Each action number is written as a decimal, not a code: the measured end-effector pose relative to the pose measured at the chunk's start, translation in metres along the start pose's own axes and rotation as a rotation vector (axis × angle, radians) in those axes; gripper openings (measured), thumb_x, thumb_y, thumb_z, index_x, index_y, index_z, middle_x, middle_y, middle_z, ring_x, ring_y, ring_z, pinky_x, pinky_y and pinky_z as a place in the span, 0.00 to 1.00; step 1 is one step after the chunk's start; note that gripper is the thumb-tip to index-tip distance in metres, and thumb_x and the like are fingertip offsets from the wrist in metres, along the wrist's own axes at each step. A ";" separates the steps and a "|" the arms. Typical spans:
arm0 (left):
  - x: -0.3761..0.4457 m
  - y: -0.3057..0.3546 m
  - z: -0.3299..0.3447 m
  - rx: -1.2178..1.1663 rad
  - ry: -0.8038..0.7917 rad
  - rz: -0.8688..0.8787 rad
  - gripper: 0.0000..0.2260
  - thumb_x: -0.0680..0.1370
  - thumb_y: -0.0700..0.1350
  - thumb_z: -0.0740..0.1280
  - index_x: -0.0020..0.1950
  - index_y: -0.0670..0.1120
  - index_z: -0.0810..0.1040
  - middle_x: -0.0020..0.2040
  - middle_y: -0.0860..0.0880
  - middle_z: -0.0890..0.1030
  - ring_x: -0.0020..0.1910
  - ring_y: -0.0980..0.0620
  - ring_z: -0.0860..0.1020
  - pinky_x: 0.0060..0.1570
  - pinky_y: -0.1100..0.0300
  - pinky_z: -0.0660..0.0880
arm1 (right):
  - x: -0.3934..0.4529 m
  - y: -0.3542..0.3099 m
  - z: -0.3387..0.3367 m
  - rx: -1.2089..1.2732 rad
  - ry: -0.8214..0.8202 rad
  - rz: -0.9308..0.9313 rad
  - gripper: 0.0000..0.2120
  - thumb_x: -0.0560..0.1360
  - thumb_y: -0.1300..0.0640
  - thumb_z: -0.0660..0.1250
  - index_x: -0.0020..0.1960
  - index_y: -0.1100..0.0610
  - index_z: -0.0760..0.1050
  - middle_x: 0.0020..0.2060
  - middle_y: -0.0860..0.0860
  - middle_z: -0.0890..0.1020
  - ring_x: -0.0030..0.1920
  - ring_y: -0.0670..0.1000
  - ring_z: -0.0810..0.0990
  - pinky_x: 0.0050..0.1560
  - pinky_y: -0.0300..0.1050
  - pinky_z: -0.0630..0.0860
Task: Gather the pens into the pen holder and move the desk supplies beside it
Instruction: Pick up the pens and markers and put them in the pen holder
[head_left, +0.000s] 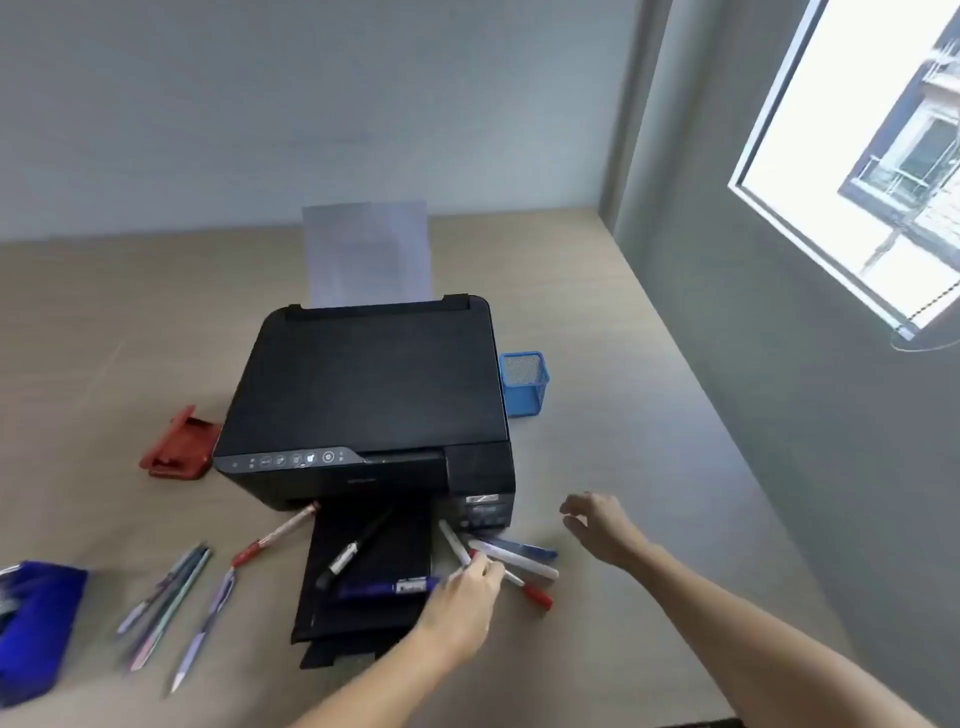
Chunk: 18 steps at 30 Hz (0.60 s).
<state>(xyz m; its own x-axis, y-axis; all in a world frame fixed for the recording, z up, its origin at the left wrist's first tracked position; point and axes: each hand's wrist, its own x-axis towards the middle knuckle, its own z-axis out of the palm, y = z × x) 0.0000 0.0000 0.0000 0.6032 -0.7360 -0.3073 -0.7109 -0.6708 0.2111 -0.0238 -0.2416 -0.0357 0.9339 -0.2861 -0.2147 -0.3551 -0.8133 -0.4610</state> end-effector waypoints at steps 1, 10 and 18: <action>0.005 0.007 0.007 0.041 -0.050 -0.069 0.20 0.76 0.32 0.60 0.68 0.43 0.66 0.71 0.42 0.66 0.61 0.41 0.77 0.58 0.48 0.75 | 0.003 -0.003 0.010 0.010 -0.061 0.007 0.11 0.74 0.58 0.62 0.53 0.58 0.80 0.50 0.56 0.83 0.50 0.57 0.81 0.50 0.46 0.76; 0.029 0.013 0.044 0.179 -0.118 -0.244 0.21 0.48 0.34 0.81 0.37 0.44 0.81 0.42 0.42 0.83 0.27 0.46 0.81 0.23 0.56 0.77 | 0.013 -0.023 0.037 -0.202 -0.150 -0.272 0.08 0.76 0.56 0.61 0.51 0.57 0.76 0.48 0.57 0.77 0.48 0.60 0.76 0.46 0.50 0.73; 0.028 0.004 0.056 0.174 0.082 0.091 0.14 0.59 0.44 0.79 0.39 0.49 0.76 0.40 0.49 0.80 0.37 0.50 0.80 0.28 0.59 0.76 | -0.002 0.008 0.032 -0.288 -0.212 -0.180 0.12 0.69 0.70 0.56 0.50 0.59 0.65 0.51 0.60 0.74 0.50 0.61 0.72 0.48 0.50 0.69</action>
<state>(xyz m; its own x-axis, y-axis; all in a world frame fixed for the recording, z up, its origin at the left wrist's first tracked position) -0.0063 -0.0186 -0.0598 0.5558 -0.8027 -0.2164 -0.8114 -0.5804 0.0690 -0.0301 -0.2316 -0.0670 0.9398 -0.0397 -0.3394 -0.1321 -0.9583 -0.2536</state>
